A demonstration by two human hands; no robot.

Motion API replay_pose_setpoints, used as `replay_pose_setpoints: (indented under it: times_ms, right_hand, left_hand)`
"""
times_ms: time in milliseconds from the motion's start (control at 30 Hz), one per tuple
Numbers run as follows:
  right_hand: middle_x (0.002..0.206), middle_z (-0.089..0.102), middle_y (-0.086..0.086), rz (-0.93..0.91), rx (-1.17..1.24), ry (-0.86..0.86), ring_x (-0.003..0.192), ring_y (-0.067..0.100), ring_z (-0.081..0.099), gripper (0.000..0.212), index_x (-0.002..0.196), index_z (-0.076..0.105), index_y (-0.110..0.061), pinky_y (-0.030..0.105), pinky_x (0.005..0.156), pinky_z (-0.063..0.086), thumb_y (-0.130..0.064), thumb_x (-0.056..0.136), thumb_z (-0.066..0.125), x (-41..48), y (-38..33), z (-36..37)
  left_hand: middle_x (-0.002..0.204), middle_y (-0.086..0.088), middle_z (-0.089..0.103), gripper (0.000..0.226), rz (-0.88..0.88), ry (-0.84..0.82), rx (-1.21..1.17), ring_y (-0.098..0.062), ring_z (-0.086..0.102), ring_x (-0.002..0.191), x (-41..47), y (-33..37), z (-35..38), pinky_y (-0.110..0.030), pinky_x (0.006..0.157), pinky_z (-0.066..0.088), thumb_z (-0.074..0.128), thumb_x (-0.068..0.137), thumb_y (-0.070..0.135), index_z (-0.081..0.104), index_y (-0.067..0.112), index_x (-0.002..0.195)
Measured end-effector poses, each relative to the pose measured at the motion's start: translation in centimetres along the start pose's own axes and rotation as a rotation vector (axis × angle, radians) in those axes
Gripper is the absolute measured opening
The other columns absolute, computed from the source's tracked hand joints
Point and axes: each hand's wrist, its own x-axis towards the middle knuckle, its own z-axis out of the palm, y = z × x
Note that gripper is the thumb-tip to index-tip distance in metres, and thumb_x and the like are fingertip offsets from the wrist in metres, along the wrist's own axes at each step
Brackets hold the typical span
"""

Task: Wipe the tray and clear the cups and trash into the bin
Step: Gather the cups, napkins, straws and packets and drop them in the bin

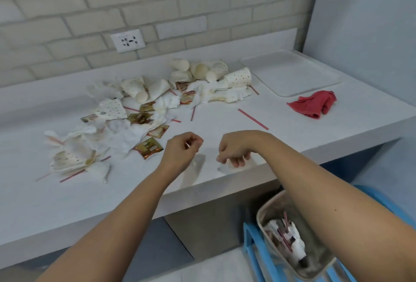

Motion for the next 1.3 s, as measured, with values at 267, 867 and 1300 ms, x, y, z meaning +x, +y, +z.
replay_pose_setpoints:
  times_ms: [267, 867, 1300]
  right_hand:
    - [0.095, 0.058, 0.004, -0.158, 0.065, 0.266, 0.084, 0.02, 0.054, 0.04, 0.111, 0.059, -0.006, 0.025, 0.064, 0.044, -0.036, 0.084, 0.066, 6.3, -8.2, 1.8]
    - [0.129, 0.053, 0.007, 0.119, -0.265, 0.093, 0.117, 0.025, 0.052, 0.086, 0.132, 0.042, -0.006, 0.031, 0.091, 0.044, -0.055, 0.069, 0.074, 13.2, -15.4, 3.0]
    - [0.106, 0.051, 0.008, -0.032, 0.237, 0.316, 0.095, 0.018, 0.047, 0.033, 0.095, 0.057, -0.012, 0.025, 0.077, 0.036, -0.03, 0.076, 0.076, 15.4, -15.7, 1.8]
  left_hand:
    - [0.095, -0.001, 0.052, 0.014, -0.161, 0.023, 0.421, -0.014, 0.05, 0.085, 0.0, -8.3, -10.0, -0.02, 0.073, 0.036, 0.059, 0.087, 0.016, 0.066, 0.012, 0.098]
    - [0.105, -0.005, 0.048, 0.036, -0.276, -0.31, 0.602, -0.015, 0.042, 0.086, -0.7, -16.5, -16.3, -0.022, 0.074, 0.038, 0.067, 0.083, 0.031, 0.054, 0.011, 0.109]
    - [0.099, -0.011, 0.042, 0.028, -0.06, -0.111, 0.439, -0.029, 0.049, 0.096, 5.3, -14.5, -14.8, -0.031, 0.078, 0.036, 0.047, 0.094, 0.031, 0.053, 0.003, 0.093]
